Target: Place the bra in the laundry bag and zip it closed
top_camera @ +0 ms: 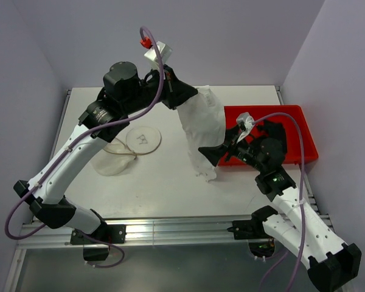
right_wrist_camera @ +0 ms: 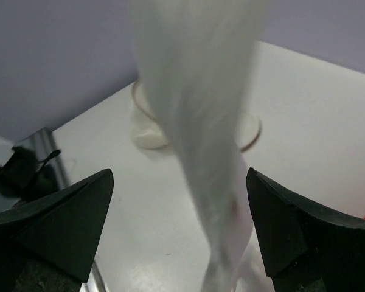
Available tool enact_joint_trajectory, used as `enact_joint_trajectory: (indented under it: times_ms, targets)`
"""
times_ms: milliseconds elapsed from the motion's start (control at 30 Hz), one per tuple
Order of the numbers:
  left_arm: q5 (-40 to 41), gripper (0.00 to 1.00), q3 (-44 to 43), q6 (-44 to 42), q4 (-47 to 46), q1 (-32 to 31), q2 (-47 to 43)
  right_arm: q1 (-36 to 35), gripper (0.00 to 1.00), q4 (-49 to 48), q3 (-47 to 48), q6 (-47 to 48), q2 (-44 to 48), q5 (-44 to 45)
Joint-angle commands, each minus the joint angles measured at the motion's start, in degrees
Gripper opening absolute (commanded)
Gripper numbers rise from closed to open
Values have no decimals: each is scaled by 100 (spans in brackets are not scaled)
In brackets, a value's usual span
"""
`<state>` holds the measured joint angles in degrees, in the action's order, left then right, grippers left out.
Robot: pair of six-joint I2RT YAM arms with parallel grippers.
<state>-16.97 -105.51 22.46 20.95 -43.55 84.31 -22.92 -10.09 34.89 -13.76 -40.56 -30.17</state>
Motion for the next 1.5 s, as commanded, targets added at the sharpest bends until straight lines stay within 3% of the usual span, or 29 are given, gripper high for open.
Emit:
enact_joint_trajectory:
  times_ms: [0, 200, 367, 667, 767, 800, 900, 1000, 1233, 1333, 1367, 1467]
  targets:
    - [-280, 0, -294, 189, 58, -22, -196, -55, 97, -686, -403, -398, -32, -1227]
    - [-789, 0, -610, 496, -38, -22, -56, -204, 89, -1908, -993, -874, -566, -1000]
    - [-992, 0, -962, 707, 32, -22, 50, -257, 90, -2840, -1011, -1234, -1356, -850]
    - [-975, 0, -1094, 751, 129, -22, 6, -512, 97, -2946, -703, -1059, -1605, -419]
    - [-879, 0, -1129, 708, 181, -22, 50, -556, 81, -3200, -852, -1181, -1491, -428]
    - [-800, 0, -1138, 673, 225, -22, 59, -556, 61, -3271, -896, -1225, -1447, -445]
    - [-317, 0, -1199, 479, 453, -13, 155, -635, 14, -3334, -1046, -1375, -1166, -507]
    - [228, 0, -1086, 355, 603, 118, 278, -897, 0, -2573, -1125, -1113, -483, -490]
    - [641, 0, -67, 716, 243, 584, 182, -1242, 0, -857, -601, -235, 794, 72]
    - [1019, 36, -144, 594, 768, 620, 339, -1233, 0, -145, 32, 232, 813, 292]
    - [1047, 62, -110, 576, 796, 628, 323, -1241, 0, -134, 105, 268, 769, 354]
    - [977, 85, 425, 584, 464, 637, -107, -1242, 0, -213, 281, 382, 576, 538]
